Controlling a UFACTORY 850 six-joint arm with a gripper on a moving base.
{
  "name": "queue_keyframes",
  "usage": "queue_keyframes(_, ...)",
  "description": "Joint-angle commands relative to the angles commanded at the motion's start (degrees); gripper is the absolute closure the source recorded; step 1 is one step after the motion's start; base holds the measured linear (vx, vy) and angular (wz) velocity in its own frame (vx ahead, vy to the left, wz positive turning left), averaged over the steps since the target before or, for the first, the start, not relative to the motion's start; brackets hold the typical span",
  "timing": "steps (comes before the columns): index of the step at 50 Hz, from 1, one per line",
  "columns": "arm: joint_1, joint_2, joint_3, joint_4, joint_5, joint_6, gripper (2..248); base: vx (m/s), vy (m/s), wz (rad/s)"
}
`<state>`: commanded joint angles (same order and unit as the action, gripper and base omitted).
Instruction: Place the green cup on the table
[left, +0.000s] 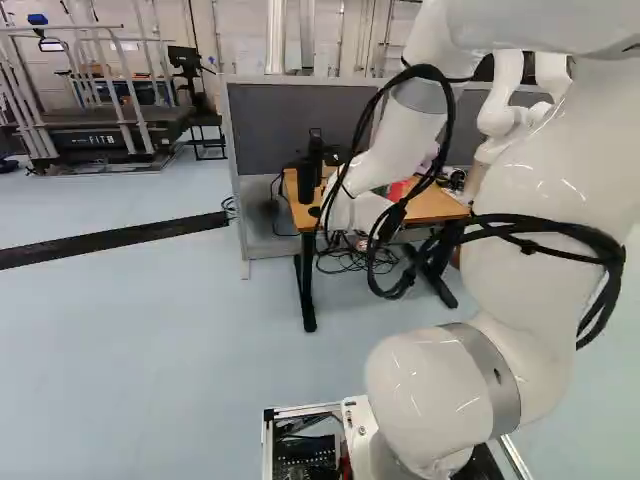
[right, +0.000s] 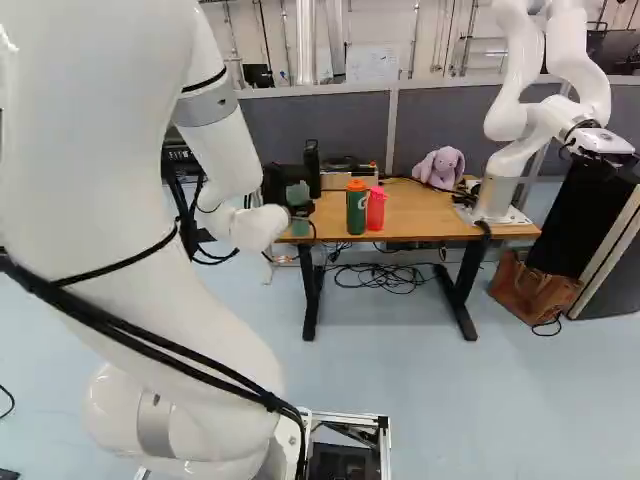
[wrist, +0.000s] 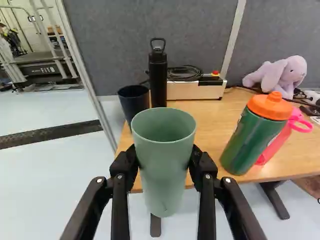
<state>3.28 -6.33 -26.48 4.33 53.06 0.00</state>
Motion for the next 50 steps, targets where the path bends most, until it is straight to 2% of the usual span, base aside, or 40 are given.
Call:
queue_keyframes(13,-0.1,-3.9,-4.0,2.2,2.0,0.0,128,0.0,0.0,0.0)
queue_keyframes(50,-0.5,-18.5,-16.2,7.8,10.8,0.0,128,0.0,0.0,0.0)
